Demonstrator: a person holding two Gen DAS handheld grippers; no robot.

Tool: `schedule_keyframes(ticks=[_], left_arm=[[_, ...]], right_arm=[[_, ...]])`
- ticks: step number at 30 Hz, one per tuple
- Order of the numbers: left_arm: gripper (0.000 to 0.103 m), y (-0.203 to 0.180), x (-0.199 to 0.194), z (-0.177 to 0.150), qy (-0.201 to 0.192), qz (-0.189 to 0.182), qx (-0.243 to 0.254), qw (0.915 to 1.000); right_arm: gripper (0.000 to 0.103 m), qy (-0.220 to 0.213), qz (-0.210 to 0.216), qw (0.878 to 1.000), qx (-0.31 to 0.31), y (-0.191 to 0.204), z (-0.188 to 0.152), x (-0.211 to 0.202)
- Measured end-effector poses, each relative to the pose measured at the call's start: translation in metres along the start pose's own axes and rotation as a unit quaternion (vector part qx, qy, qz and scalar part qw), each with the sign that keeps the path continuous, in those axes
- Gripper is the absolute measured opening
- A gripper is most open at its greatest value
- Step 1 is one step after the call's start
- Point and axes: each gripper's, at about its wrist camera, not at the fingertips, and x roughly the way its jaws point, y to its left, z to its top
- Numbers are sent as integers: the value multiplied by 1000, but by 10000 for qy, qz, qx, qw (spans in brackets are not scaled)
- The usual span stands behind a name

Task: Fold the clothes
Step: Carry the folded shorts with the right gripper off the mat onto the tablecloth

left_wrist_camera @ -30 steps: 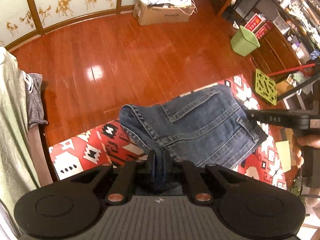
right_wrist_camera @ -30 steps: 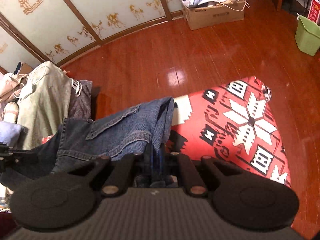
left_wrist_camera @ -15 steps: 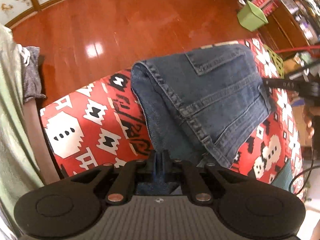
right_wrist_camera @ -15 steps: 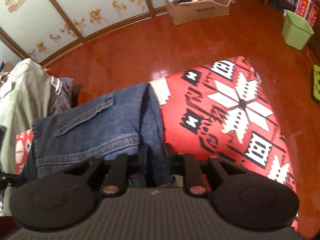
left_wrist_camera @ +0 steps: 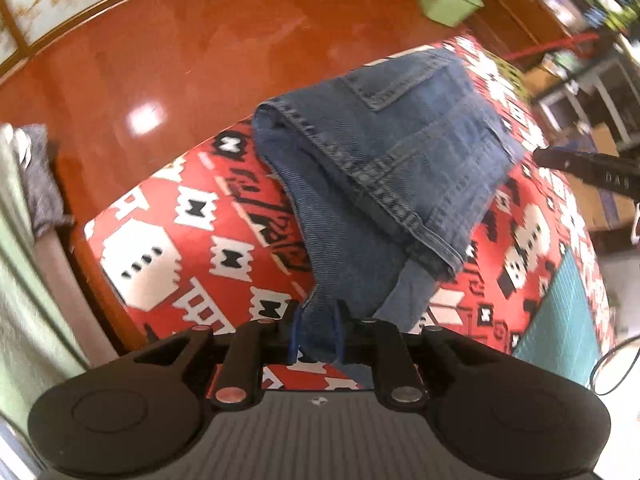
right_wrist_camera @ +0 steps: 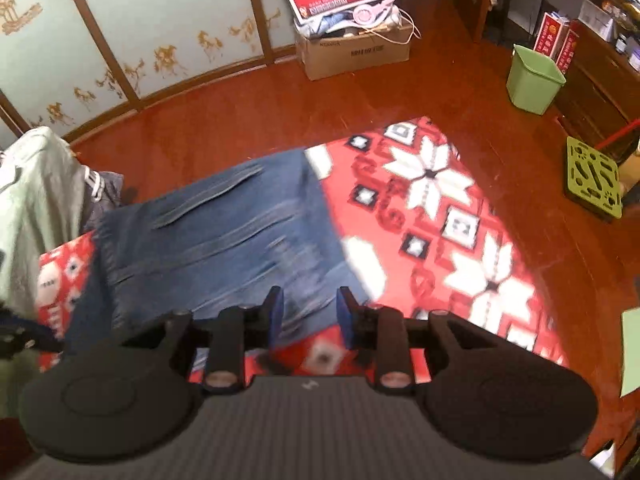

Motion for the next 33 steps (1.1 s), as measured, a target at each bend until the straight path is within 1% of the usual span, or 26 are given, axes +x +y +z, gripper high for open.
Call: schedule_keyframes(ticks=[4, 7, 9, 12, 14, 16, 17, 19, 20, 22, 24, 26, 27, 29, 31, 32, 33], left_arm=[[19, 0, -1, -8, -124, -191, 644, 9977], [19, 2, 0, -14, -269, -411, 1082, 9929], [19, 2, 3, -19, -398, -500, 1475, 9870], [22, 4, 9, -26, -602, -498, 2044, 9758], [23, 9, 10, -28, -819, -639, 2175, 9705], [23, 16, 12, -31, -967, -880, 2274, 9650], [25, 19, 13, -34, -1026, -1000, 2387, 9605], [27, 20, 15, -39, -1156, -1141, 2810, 9459], [30, 19, 15, -43, -1278, -1089, 3077, 9366], [30, 17, 15, -49, -1440, -1027, 3585, 9166], [30, 17, 16, -53, -1511, -983, 3833, 9058], [30, 18, 16, -55, -1534, -905, 3918, 9027], [30, 20, 14, -56, -1542, -955, 3899, 9028], [32, 26, 11, -57, -1478, -1092, 3803, 9064], [35, 31, 13, -60, -1322, -1191, 3779, 9086], [35, 32, 14, -62, -1284, -1168, 3823, 9076], [35, 32, 16, -65, -1289, -1121, 3898, 9049]], right_arm=[[32, -215, -19, 9997, 87, 31, -39, -13], [32, -386, -62, 9990, 233, 50, -70, -14], [32, -556, -99, 9979, 303, 61, -90, -16], [32, -828, -148, 9945, 627, 71, -118, -18], [32, -1003, -284, 9916, 767, 80, -135, -21], [32, -1183, -429, 9881, 881, 92, -152, -23], [32, -1312, -461, 9859, 930, 99, -160, -24], [32, -1512, -456, 9817, 1067, 111, -173, -25], [32, -1601, -429, 9791, 1182, 117, -178, -26], [32, -1759, -545, 9747, 1266, 130, -184, -31], [32, -1913, -699, 9702, 1316, 143, -189, -37], [32, -1909, -737, 9698, 1330, 157, -193, -42], [32, -1888, -744, 9701, 1334, 164, -194, -44], [33, -1836, -676, 9722, 1290, 178, -199, -44], [33, -1765, -615, 9747, 1227, 193, -204, -40], [33, -1706, -609, 9762, 1189, 201, -207, -35], [33, -1658, -613, 9775, 1153, 208, -210, -28]])
